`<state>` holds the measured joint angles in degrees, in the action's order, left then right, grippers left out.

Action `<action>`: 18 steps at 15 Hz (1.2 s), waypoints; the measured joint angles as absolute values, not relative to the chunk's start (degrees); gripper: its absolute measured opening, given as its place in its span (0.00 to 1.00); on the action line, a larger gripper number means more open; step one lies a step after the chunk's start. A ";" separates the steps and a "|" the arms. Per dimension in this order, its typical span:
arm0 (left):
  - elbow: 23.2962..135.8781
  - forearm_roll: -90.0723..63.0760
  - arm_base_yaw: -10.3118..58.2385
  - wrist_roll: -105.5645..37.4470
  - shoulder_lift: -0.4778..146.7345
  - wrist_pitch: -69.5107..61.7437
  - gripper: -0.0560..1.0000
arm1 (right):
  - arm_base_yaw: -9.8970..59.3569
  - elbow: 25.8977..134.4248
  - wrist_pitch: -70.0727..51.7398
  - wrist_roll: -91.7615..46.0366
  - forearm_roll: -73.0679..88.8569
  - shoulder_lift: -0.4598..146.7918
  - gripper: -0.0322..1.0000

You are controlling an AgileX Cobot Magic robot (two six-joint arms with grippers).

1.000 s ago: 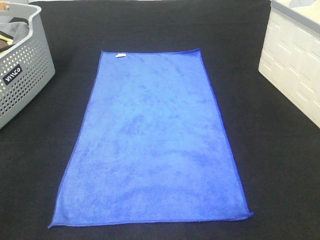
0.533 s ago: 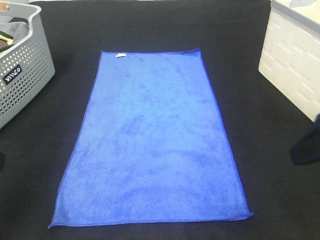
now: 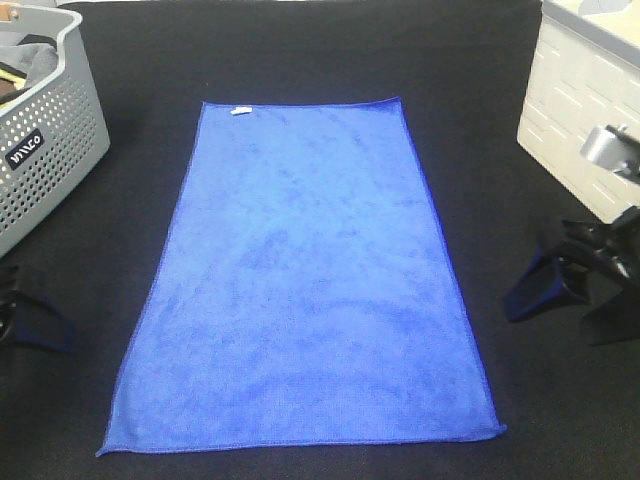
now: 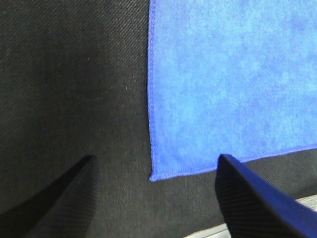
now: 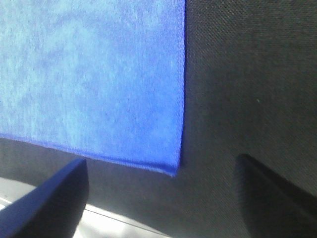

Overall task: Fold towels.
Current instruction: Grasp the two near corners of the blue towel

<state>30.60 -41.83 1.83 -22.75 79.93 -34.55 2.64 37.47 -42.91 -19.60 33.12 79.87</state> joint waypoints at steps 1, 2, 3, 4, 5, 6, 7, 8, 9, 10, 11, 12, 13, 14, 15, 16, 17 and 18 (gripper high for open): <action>30.60 -43.89 1.83 -24.75 81.99 -33.92 0.66 | 2.64 37.47 -41.77 -20.51 34.66 81.99 0.77; 30.60 -47.56 1.83 -27.90 84.74 -33.40 0.66 | 2.64 37.47 -40.45 -21.94 36.44 85.08 0.77; 30.65 -49.90 1.83 -30.14 86.46 -32.72 0.66 | 2.64 37.47 -40.11 -22.80 37.59 87.03 0.76; 30.65 -52.20 1.83 -32.95 88.35 -32.20 0.66 | 2.64 37.47 -40.11 -24.29 38.62 88.87 0.77; 30.65 -54.72 1.83 -35.81 89.90 -31.86 0.66 | 2.64 37.53 -40.11 -26.41 40.05 90.53 0.77; 30.71 -57.93 1.83 -40.57 92.42 -31.05 0.66 | 2.64 37.53 -40.11 -30.08 43.54 93.05 0.77; 30.71 -57.93 1.83 -40.57 92.42 -31.05 0.66 | 2.64 37.53 -40.11 -30.08 43.54 93.05 0.77; 30.77 -60.22 1.83 -43.09 94.14 -31.00 0.66 | 2.64 37.53 -39.99 -32.49 46.07 94.88 0.77; 30.77 -62.62 1.83 -45.89 95.68 -30.94 0.66 | 2.64 37.36 -39.36 -35.18 48.59 96.31 0.77; 30.77 -65.37 1.83 -48.82 97.35 -30.94 0.66 | 2.64 36.55 -37.76 -38.04 50.88 97.52 0.77; 30.83 -67.95 1.83 -51.34 98.72 -30.88 0.66 | 2.64 35.58 -36.15 -40.51 53.23 98.49 0.77; 30.83 -70.02 1.83 -53.40 99.98 -30.88 0.66 | 2.64 34.89 -35.12 -42.80 55.12 99.69 0.77; 30.83 -72.48 1.95 -56.32 101.81 -30.83 0.66 | 2.64 34.72 -34.66 -45.38 57.52 101.24 0.77; 30.83 -73.45 2.46 -57.41 102.90 -30.71 0.66 | 2.64 34.72 -34.84 -47.15 59.36 102.33 0.76; 31.05 -74.60 3.61 -57.75 103.53 -30.65 0.66 | 2.64 34.72 -35.35 -48.70 61.25 103.19 0.76; 31.57 -75.52 5.10 -57.98 104.39 -30.60 0.65 | 2.69 34.89 -36.04 -50.48 63.31 104.45 0.76; 32.26 -76.26 6.76 -58.10 105.25 -30.77 0.65 | 3.38 35.07 -36.96 -52.02 65.03 105.77 0.75; 33.23 -77.46 8.48 -58.10 106.23 -31.23 0.65 | 4.81 35.47 -37.41 -52.94 66.06 106.86 0.75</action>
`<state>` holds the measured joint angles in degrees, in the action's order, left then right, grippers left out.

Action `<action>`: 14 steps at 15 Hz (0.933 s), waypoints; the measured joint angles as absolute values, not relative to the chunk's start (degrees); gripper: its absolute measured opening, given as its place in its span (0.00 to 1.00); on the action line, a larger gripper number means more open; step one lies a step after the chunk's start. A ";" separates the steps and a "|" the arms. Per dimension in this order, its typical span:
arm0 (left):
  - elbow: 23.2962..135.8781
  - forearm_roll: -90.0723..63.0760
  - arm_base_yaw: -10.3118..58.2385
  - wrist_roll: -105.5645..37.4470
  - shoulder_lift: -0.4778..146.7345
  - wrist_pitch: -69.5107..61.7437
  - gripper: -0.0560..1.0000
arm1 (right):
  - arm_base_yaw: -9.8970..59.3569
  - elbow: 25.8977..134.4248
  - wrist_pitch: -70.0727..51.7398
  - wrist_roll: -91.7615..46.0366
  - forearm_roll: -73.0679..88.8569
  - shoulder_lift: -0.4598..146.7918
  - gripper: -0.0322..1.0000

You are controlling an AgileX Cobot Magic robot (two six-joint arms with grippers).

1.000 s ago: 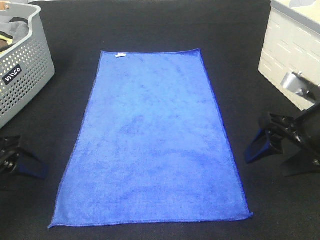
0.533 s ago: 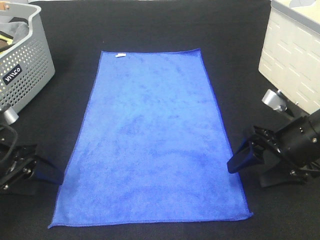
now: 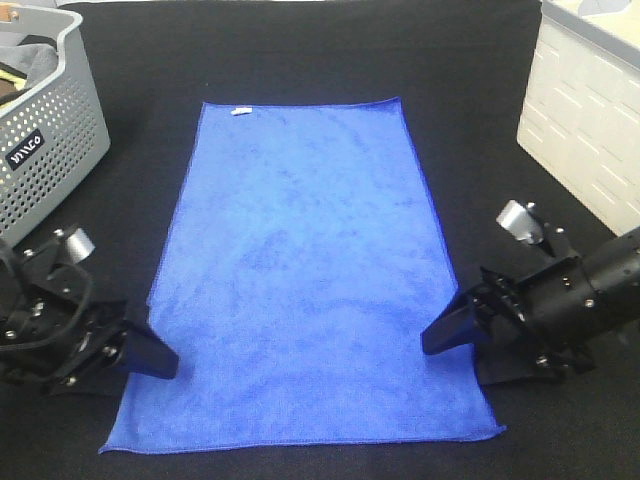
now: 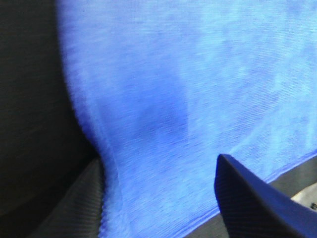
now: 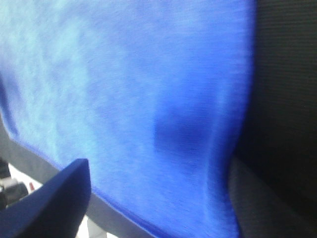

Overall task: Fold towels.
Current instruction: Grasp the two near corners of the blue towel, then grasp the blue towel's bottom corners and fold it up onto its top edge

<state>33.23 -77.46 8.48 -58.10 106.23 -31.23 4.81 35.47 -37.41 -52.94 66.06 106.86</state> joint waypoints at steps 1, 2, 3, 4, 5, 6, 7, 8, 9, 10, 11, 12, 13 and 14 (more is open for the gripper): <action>34.32 -79.53 10.26 -58.10 107.31 -31.57 0.65 | 7.45 35.98 -37.87 -53.17 67.61 108.12 0.72; 34.89 -80.27 10.94 -58.10 107.83 -31.57 0.62 | 8.71 36.15 -37.18 -52.25 68.12 108.46 0.67; 35.18 -80.67 11.23 -58.10 108.29 -31.40 0.54 | 9.11 36.15 -36.10 -50.99 68.12 108.63 0.60; 35.18 -80.67 11.23 -58.10 108.29 -31.40 0.54 | 9.11 36.15 -36.10 -50.99 68.12 108.63 0.60; 35.24 -80.90 11.34 -58.10 108.58 -30.71 0.43 | 9.17 36.15 -35.07 -49.68 67.84 108.86 0.49; 35.29 -80.90 11.34 -58.10 108.98 -29.97 0.30 | 9.22 36.15 -34.15 -48.36 67.44 109.03 0.37; 35.41 -80.73 11.40 -58.10 109.26 -29.39 0.14 | 9.22 36.10 -33.29 -47.27 66.86 109.09 0.25; 35.47 -80.33 11.46 -58.10 109.32 -29.28 0.07 | 9.22 36.04 -32.31 -46.41 66.29 109.15 0.11; 35.52 -79.76 11.52 -58.10 109.32 -29.28 0.06 | 9.28 35.98 -32.37 -45.78 66.23 109.03 0.03; 35.58 -78.32 11.52 -57.64 109.32 -29.56 0.06 | 9.34 35.98 -32.43 -45.66 65.95 108.52 0.03; 35.64 -75.92 11.52 -55.98 108.98 -29.91 0.06 | 9.40 35.92 -32.26 -44.86 64.57 107.66 0.03; 35.64 -72.42 11.52 -53.46 108.12 -30.02 0.06 | 9.45 35.64 -31.68 -42.74 62.28 106.46 0.03; 35.58 -69.16 11.52 -50.99 106.46 -30.08 0.06 | 9.57 35.41 -31.46 -39.94 59.13 104.97 0.03; 35.35 -67.09 11.52 -49.05 104.45 -30.31 0.06 | 9.57 34.84 -31.46 -37.59 56.38 103.48 0.03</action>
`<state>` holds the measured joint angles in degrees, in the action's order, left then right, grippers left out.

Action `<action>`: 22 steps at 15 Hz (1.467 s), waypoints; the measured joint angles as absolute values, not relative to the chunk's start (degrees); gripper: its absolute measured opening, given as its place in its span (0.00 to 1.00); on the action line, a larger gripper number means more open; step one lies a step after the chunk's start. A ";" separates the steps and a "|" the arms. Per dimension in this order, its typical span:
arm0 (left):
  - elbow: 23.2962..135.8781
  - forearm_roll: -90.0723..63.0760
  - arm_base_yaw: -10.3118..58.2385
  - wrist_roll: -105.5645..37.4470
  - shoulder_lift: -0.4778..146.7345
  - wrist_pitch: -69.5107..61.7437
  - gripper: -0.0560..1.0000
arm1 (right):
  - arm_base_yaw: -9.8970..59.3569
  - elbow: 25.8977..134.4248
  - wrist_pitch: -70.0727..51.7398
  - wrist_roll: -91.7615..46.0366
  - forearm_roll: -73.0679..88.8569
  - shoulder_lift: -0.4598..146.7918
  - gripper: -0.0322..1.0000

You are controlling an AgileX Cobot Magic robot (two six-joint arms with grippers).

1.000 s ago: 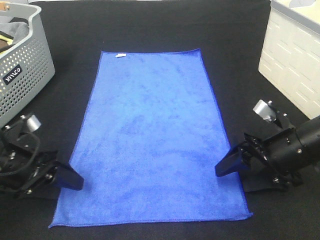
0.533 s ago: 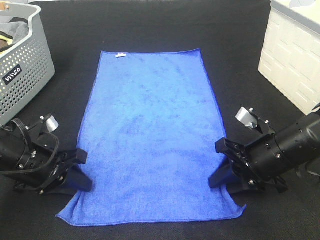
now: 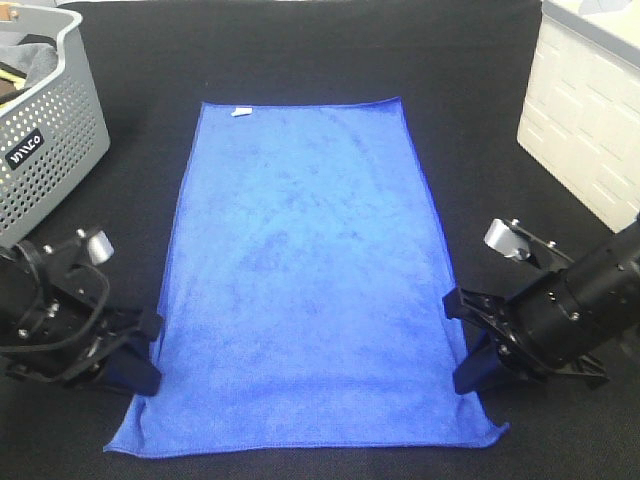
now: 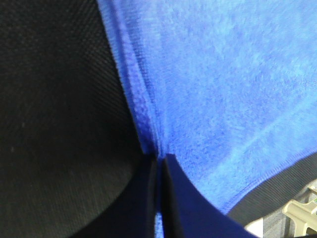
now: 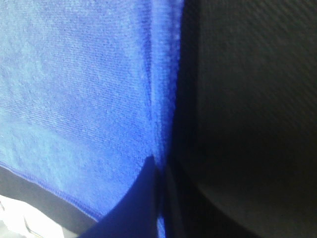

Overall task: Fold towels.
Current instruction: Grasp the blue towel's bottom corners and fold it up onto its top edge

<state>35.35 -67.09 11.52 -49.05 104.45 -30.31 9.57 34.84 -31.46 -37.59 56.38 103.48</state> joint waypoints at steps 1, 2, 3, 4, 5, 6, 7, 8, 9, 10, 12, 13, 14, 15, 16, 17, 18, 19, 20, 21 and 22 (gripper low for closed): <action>33.69 -65.43 11.52 -47.04 101.13 -30.88 0.06 | 9.57 33.23 -31.51 -35.12 53.74 101.18 0.03; 31.80 -64.63 11.52 -46.29 99.29 -31.28 0.06 | 9.57 31.51 -31.51 -34.66 53.17 99.98 0.03; 29.85 -64.34 11.52 -45.84 97.80 -31.86 0.06 | 9.57 29.79 -31.57 -34.26 52.83 98.66 0.03; 27.62 -64.23 11.52 -45.55 96.31 -32.26 0.06 | 9.57 27.90 -31.97 -34.03 52.83 97.00 0.03; 25.67 -64.23 11.52 -45.38 94.77 -32.49 0.06 | 9.63 25.90 -32.26 -33.80 52.83 95.51 0.03; 23.89 -64.23 11.52 -45.32 93.51 -32.54 0.06 | 9.74 24.06 -32.49 -33.75 52.83 93.85 0.03; 23.89 -64.23 11.52 -45.32 93.51 -32.54 0.06 | 9.74 24.06 -32.49 -33.75 52.83 93.85 0.03; 21.37 -64.11 11.52 -45.15 91.04 -32.95 0.06 | 9.85 21.66 -32.83 -33.63 52.77 91.10 0.03; 21.37 -64.11 11.52 -45.15 91.04 -32.95 0.06 | 9.85 21.66 -32.83 -33.63 52.77 91.10 0.03; 21.08 -63.71 11.52 -44.86 89.50 -33.92 0.06 | 9.85 21.08 -33.00 -33.63 52.43 90.07 0.03; 21.08 -63.54 11.52 -44.75 88.29 -34.15 0.06 | 9.85 20.86 -33.17 -33.58 52.37 88.46 0.03; 21.08 -63.48 11.52 -44.29 88.01 -33.80 0.06 | 9.85 20.97 -33.00 -33.58 52.20 88.41 0.03; 21.37 -63.43 11.52 -43.83 88.01 -33.29 0.06 | 9.85 21.77 -33.00 -33.58 51.68 88.41 0.03; 22.52 -63.31 11.52 -43.66 88.06 -32.72 0.06 | 9.85 23.55 -33.06 -33.58 51.45 88.35 0.03; 25.50 -63.20 11.52 -43.14 88.18 -32.54 0.06 | 9.85 25.73 -33.06 -33.58 51.28 88.29 0.03; 28.30 -62.62 11.52 -41.83 88.18 -32.43 0.06 | 9.85 30.19 -34.03 -33.17 50.42 88.24 0.03; 31.23 -61.31 11.52 -39.99 88.58 -32.43 0.06 | 9.85 34.03 -34.84 -31.68 49.27 88.35 0.03; 34.49 -59.24 11.52 -37.87 89.50 -32.43 0.06 | 9.85 37.76 -35.92 -29.85 47.44 89.15 0.03; 38.27 -56.61 11.52 -35.35 90.87 -32.43 0.06 | 9.85 41.77 -37.07 -27.73 45.49 90.81 0.03; 41.77 -53.57 11.52 -32.60 92.65 -32.43 0.06 | 9.85 46.07 -38.27 -25.73 43.60 92.93 0.03; 45.49 -50.25 11.52 -30.19 94.37 -32.43 0.06 | 9.85 50.31 -39.08 -24.35 42.34 94.94 0.03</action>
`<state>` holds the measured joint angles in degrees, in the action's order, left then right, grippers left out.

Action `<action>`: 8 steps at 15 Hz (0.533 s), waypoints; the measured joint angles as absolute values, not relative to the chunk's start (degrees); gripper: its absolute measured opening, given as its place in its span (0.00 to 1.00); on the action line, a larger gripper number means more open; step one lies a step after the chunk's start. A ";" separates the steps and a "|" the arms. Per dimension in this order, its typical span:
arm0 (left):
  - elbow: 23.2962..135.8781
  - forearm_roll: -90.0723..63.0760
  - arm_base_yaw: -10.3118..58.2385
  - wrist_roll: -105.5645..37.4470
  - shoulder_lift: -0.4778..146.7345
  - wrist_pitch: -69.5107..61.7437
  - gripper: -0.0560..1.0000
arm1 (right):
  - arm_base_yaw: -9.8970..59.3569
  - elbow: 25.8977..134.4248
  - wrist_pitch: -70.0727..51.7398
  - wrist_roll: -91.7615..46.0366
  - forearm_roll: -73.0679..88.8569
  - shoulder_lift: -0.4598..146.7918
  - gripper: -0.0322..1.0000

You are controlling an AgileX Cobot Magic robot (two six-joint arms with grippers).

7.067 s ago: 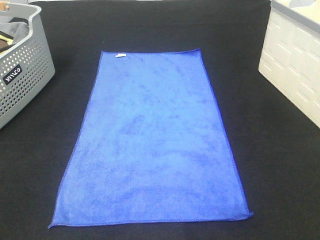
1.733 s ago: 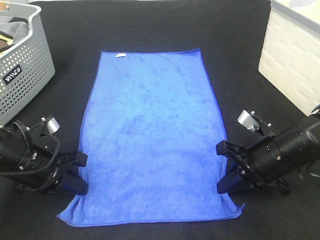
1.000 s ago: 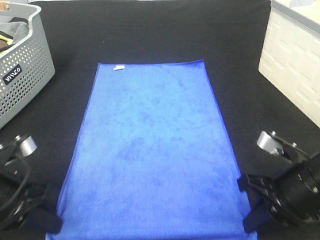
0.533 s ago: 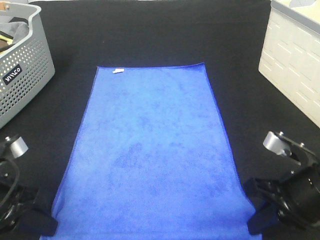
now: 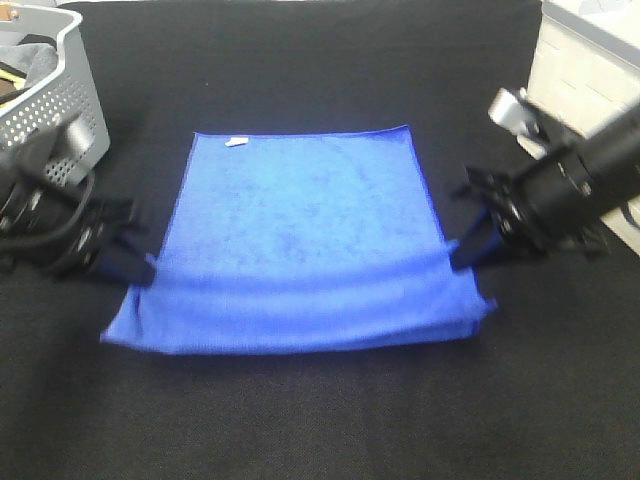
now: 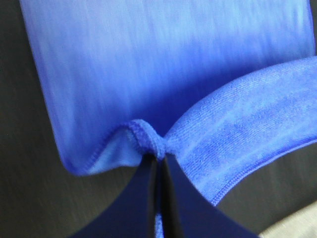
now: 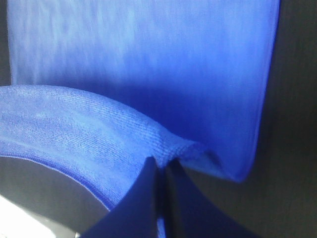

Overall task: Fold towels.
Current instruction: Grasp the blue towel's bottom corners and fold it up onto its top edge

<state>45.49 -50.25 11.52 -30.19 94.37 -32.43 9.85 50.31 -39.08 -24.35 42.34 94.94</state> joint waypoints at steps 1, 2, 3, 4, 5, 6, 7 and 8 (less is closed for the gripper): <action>50.99 -46.24 11.52 -25.84 97.29 -32.37 0.06 | 9.85 56.21 -40.28 -23.03 41.48 98.38 0.03; 54.60 -43.72 11.52 -22.75 99.52 -32.37 0.06 | 9.85 59.99 -41.08 -22.46 41.14 100.67 0.03; 58.21 -41.88 11.52 -20.86 101.53 -32.43 0.06 | 9.85 63.94 -41.83 -21.72 40.85 103.42 0.03; 61.36 -40.45 11.52 -19.42 103.82 -32.43 0.06 | 9.85 68.41 -42.51 -21.14 40.51 106.11 0.03; 64.57 -39.30 11.52 -18.51 105.83 -32.43 0.06 | 9.85 72.54 -43.26 -20.11 39.59 108.98 0.03; 68.07 -38.62 11.52 -17.65 108.00 -32.43 0.06 | 9.85 77.01 -43.72 -19.14 38.85 112.19 0.03; 71.79 -37.70 11.52 -16.39 110.64 -32.43 0.06 | 9.85 81.25 -44.29 -18.56 38.27 115.51 0.03; 71.79 -37.70 11.52 -16.39 110.64 -32.43 0.06 | 9.85 81.25 -44.29 -18.56 38.27 115.51 0.03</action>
